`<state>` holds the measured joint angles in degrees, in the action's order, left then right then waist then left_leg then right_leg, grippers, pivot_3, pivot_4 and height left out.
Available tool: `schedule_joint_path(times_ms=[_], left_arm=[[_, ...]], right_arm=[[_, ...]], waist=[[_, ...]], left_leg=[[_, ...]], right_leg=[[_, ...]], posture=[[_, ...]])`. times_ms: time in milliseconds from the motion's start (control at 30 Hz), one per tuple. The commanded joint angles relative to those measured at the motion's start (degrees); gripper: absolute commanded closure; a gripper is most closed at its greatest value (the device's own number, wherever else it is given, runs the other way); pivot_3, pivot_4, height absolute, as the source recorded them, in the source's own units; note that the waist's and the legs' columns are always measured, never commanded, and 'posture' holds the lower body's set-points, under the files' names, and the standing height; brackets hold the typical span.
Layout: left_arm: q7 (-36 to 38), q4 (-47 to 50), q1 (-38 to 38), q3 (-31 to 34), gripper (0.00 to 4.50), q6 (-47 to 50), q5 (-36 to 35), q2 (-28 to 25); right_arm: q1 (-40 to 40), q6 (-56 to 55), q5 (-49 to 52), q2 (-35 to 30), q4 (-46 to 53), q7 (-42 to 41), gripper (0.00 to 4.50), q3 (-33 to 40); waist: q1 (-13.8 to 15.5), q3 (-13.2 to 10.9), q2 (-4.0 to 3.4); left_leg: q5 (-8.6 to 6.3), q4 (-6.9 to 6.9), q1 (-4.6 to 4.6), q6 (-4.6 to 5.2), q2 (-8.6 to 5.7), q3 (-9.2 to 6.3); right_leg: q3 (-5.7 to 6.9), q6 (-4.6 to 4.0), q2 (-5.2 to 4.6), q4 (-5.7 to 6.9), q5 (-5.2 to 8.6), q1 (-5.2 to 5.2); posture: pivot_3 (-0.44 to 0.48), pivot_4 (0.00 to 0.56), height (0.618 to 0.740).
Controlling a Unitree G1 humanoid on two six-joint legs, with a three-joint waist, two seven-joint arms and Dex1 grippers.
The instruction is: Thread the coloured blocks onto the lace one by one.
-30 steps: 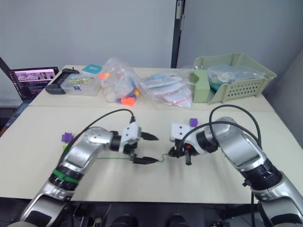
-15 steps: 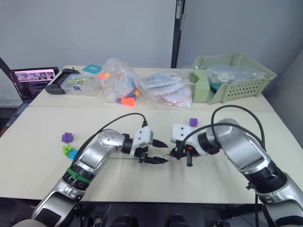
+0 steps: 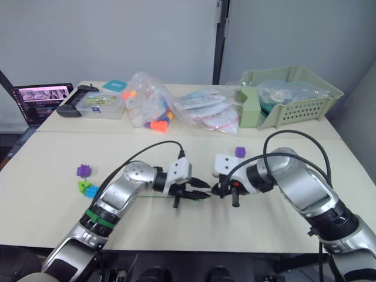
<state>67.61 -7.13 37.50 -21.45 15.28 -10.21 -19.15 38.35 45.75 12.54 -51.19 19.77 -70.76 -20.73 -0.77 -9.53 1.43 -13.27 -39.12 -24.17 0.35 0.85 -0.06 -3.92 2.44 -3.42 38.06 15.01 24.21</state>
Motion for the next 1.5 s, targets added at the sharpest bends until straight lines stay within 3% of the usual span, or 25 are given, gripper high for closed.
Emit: schedule_joint_path(times_ms=[33, 300, 433, 1200, 1233, 1500], left_arm=[[0.3, 0.8, 1.3, 0.0, 2.96, 0.0, -0.2, 0.2], [0.4, 0.6, 1.6, -0.2, 2.96, 0.2, -0.1, 0.9], [0.7, 0.7, 1.6, 0.0, 4.0, 0.3, -0.1, 0.7], [1.1, 2.0, 1.3, 1.0, 4.0, 1.7, -0.6, 0.5], [1.0, 2.0, 1.3, 1.0, 4.27, 1.7, -0.6, 0.6], [0.5, 1.6, 1.5, 1.0, 4.27, 1.8, -0.6, 1.4]], right_arm=[[0.4, 0.1, 0.6, -0.7, 1.6, 0.2, 4.5, 1.4], [0.5, 0.2, 0.7, -0.6, 1.8, 0.4, 4.5, 1.4], [0.4, 0.2, 0.7, -0.6, 1.8, 0.4, 4.5, 1.4], [0.3, 0.7, 0.9, -0.8, 1.9, 0.5, 4.5, 1.2], [0.3, 0.6, 0.8, -0.8, 1.9, 0.5, 4.5, 1.1], [0.2, 0.3, 0.8, -0.7, 1.6, 0.4, 4.5, 1.0]], waist=[[0.0, 0.0, 0.0], [0.0, 0.0, 0.0], [0.0, 0.0, 0.0], [0.0, 0.0, 0.0], [0.0, 0.0, 0.0], [0.0, 0.0, 0.0]], left_leg=[[0.0, 0.0, 0.0, 0.0, 0.0, 0.0], [0.0, 0.0, 0.0, 0.0, 0.0, 0.0], [0.0, 0.0, 0.0, 0.0, 0.0, 0.0], [0.0, 0.0, 0.0, 0.0, 0.0, 0.0], [0.0, 0.0, 0.0, 0.0, 0.0, 0.0], [0.0, 0.0, 0.0, 0.0, 0.0, 0.0]], right_leg=[[0.0, 0.0, 0.0, 0.0, 0.0, 0.0], [0.0, 0.0, 0.0, 0.0, 0.0, 0.0], [0.0, 0.0, 0.0, 0.0, 0.0, 0.0], [0.0, 0.0, 0.0, 0.0, 0.0, 0.0], [0.0, 0.0, 0.0, 0.0, 0.0, 0.0], [0.0, 0.0, 0.0, 0.0, 0.0, 0.0]], posture=[[0.0, 0.15, 0.737], [0.0, 0.15, 0.737], [0.0, 0.15, 0.737], [0.0, 0.15, 0.737], [0.0, 0.15, 0.737], [0.0, 0.15, 0.737]])
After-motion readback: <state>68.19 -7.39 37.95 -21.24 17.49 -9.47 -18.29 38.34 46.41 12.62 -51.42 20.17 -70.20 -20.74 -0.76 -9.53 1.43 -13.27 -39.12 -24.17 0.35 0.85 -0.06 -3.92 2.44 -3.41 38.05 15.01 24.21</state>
